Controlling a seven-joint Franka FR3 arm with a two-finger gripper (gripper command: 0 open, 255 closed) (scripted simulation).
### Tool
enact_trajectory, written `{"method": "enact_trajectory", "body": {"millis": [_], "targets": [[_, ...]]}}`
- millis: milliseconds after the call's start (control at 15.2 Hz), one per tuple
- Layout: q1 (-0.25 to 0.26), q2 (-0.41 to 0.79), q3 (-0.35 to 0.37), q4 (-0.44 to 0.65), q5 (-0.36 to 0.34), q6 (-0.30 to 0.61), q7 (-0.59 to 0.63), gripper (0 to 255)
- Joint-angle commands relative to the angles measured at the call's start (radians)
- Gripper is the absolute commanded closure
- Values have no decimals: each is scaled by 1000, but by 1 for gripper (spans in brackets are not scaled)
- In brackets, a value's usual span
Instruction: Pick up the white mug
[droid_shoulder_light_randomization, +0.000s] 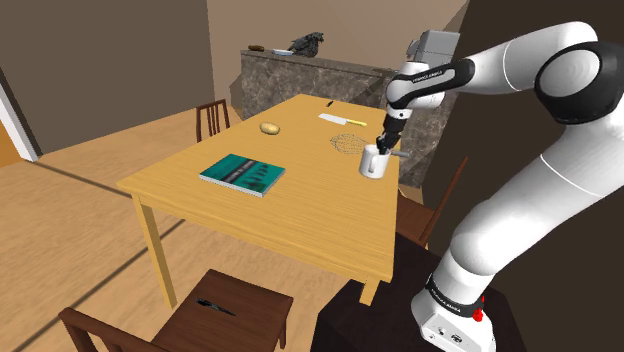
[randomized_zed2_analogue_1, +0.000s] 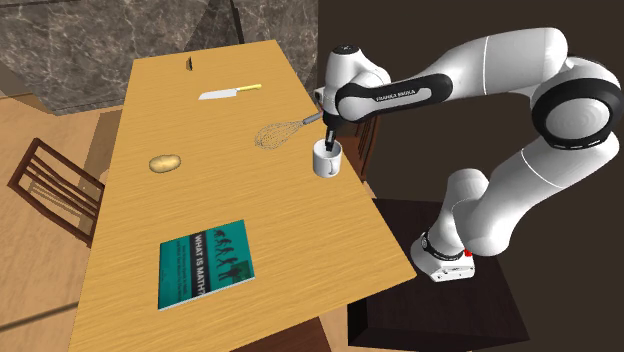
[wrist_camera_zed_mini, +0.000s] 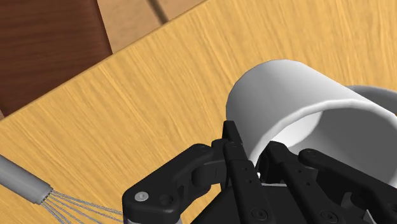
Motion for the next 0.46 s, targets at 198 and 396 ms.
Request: {"method": "enact_trajectory", "body": {"millis": [198,396], "targets": [[-1,-22,10,48,-5,-69,7,255],[-1,-27,12,60,-5,-85,8,255]]}}
